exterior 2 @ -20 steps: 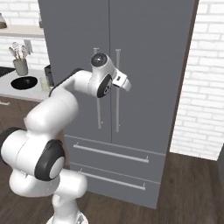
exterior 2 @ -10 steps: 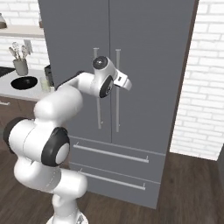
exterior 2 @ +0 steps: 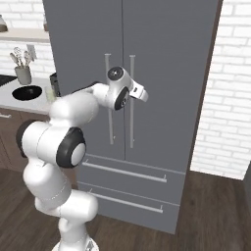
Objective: Grab a lemon wedge from the fridge and one ice cube from the ice bowl, and put them in the glass of lemonade.
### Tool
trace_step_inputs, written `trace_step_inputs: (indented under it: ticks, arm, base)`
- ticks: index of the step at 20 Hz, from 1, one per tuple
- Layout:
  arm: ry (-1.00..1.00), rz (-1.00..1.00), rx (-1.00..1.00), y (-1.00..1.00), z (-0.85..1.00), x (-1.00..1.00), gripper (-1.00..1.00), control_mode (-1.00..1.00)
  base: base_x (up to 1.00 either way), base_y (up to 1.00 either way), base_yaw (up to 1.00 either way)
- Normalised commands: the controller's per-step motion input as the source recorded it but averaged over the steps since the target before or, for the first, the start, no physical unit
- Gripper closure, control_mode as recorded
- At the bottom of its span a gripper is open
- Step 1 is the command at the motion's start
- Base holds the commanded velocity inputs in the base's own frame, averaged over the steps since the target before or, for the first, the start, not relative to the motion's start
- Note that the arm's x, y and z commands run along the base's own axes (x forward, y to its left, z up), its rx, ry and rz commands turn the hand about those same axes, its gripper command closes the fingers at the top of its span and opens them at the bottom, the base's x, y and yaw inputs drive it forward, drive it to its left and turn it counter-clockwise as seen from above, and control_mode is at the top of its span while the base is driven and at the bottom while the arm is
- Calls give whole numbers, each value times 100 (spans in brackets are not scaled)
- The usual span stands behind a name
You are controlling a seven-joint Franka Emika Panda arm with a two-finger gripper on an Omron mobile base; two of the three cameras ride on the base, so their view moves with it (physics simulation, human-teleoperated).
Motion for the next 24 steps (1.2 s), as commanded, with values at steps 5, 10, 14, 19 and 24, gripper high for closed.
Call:
trace_step_inputs:
  ticks: [5,10,14,19,24]
  arm:
    - [0,0,0,0,-16,30,-100,-100]
    - [0,0,0,0,-1,19,100,-100]
    - [1,0,0,0,0,2,100,-100]
    - [0,0,-2,0,-1,1,100,-100]
    - [0,-3,-2,-34,0,-2,100,-100]
  base:
    - [0,0,0]
    - [0,0,0]
    - [0,0,0]
    - [0,0,0]
    - [0,0,0]
